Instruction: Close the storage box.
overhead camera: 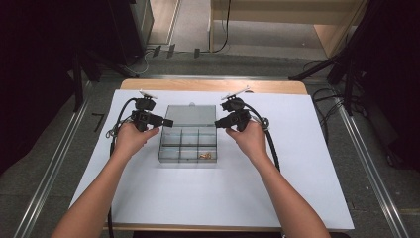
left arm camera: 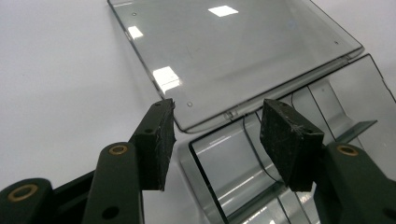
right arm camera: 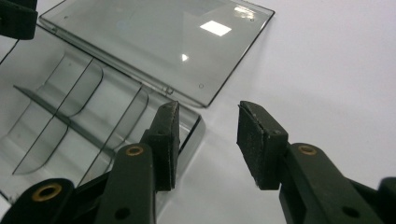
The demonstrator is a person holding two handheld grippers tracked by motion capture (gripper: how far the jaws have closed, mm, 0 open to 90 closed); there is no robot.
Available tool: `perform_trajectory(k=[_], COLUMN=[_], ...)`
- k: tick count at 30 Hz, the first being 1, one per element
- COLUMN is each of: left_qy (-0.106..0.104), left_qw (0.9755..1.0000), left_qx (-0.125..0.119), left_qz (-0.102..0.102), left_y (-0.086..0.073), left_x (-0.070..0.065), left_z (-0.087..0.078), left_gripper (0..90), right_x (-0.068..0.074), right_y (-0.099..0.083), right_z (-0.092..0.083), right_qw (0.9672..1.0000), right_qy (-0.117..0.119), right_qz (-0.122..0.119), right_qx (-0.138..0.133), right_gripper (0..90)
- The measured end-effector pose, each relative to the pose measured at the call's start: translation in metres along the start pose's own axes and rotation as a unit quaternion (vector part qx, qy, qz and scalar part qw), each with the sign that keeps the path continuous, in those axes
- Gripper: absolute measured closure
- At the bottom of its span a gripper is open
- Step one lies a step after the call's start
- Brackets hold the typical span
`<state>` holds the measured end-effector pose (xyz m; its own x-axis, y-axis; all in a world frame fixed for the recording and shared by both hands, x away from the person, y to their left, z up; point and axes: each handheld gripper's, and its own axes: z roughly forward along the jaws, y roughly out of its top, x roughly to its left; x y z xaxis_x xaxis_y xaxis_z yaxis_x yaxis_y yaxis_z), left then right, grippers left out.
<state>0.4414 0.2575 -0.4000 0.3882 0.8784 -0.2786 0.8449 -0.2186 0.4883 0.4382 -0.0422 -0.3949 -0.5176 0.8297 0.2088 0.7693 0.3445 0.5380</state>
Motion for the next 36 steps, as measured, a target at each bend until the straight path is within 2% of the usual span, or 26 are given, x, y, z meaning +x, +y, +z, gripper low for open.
perform_trajectory(k=[2, 8, 10, 13, 17, 19, 24, 27, 34, 36], left_qy=[-0.002, 0.014, 0.007, 0.01, 0.005, 0.012, 0.017, 0.026, 0.026, 0.018], left_qw=[1.0, 0.9996, 0.9992, 0.9986, 0.998, 0.9978, 0.9975, 0.9972, 0.996, 0.9954], left_qx=[0.004, 0.015, 0.015, 0.019, 0.023, 0.035, 0.036, 0.044, 0.054, 0.057], left_qz=[-0.007, -0.02, -0.036, -0.049, -0.059, -0.056, -0.058, -0.054, -0.066, -0.074], left_y=[0.004, 0.013, 0.014, 0.015, 0.016, 0.018, 0.022, 0.026, 0.031, 0.032], left_x=[0.002, 0.006, 0.009, 0.013, 0.017, 0.017, 0.016, 0.015, 0.017, 0.018], left_z=[0.002, 0.01, 0.013, 0.017, 0.021, 0.023, 0.025, 0.029, 0.034, 0.036], left_gripper=[46.4, 46.4, 46.5, 46.9, 47.0, 46.8, 46.3, 46.4, 46.0, 45.3], right_x=[0.0, -0.003, -0.005, -0.004, -0.002, 0.0, 0.002, 0.003, 0.0, 0.002], right_y=[0.004, 0.017, 0.021, 0.026, 0.032, 0.035, 0.04, 0.043, 0.048, 0.049], right_z=[0.004, 0.019, 0.023, 0.029, 0.036, 0.04, 0.046, 0.052, 0.057, 0.058], right_qw=[1.0, 0.9994, 0.999, 0.9986, 0.998, 0.9976, 0.9968, 0.9952, 0.9933, 0.9929], right_qy=[-0.003, -0.006, -0.004, -0.008, -0.012, -0.017, -0.023, -0.031, -0.031, -0.035], right_qz=[0.003, 0.029, 0.039, 0.044, 0.049, 0.049, 0.052, 0.058, 0.07, 0.068], right_qx=[0.004, 0.015, 0.02, 0.028, 0.037, 0.046, 0.056, 0.073, 0.086, 0.091], right_gripper=[61.9, 64.1, 64.6, 64.6, 64.5, 64.5, 64.5, 63.8, 60.8, 59.4])
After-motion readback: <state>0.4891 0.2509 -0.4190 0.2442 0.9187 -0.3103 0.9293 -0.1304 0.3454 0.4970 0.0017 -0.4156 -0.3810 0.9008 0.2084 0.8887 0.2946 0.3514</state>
